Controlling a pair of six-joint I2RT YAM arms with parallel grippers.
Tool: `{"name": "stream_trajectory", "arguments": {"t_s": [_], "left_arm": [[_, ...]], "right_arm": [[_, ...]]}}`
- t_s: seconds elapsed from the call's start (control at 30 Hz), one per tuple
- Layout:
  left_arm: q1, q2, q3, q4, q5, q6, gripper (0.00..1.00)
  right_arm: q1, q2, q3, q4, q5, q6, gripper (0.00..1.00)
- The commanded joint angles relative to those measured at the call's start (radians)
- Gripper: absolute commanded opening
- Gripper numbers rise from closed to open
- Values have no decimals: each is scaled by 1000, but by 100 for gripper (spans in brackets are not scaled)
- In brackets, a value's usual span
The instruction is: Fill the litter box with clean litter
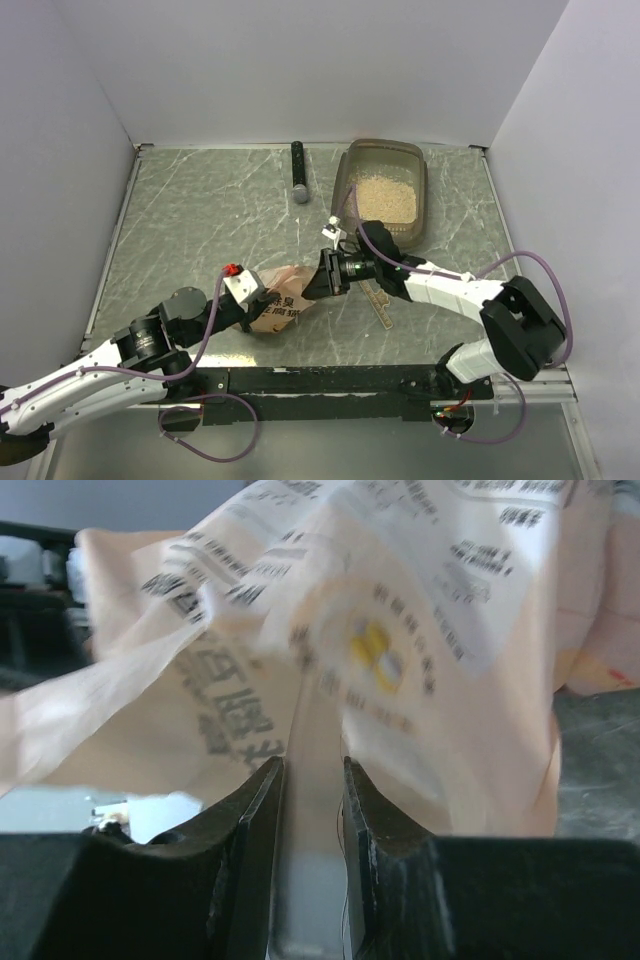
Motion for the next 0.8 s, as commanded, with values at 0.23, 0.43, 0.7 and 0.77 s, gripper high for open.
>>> {"name": "stream_trajectory", "arguments": {"t_s": [0.23, 0.43, 0.7, 0.77], "left_arm": [[-3, 8, 18, 47, -6, 2, 1], [-4, 12, 18, 47, -13, 2, 1], [-3, 15, 18, 48, -22, 5, 1], [-3, 14, 16, 50, -22, 5, 1]], "right_arm": [[-36, -208, -132, 254, -132, 165, 0], [-90, -313, -227, 308, -114, 222, 0], [-168, -467, -382, 345, -55, 305, 0], [-174, -510, -418, 348, -28, 327, 0]]}}
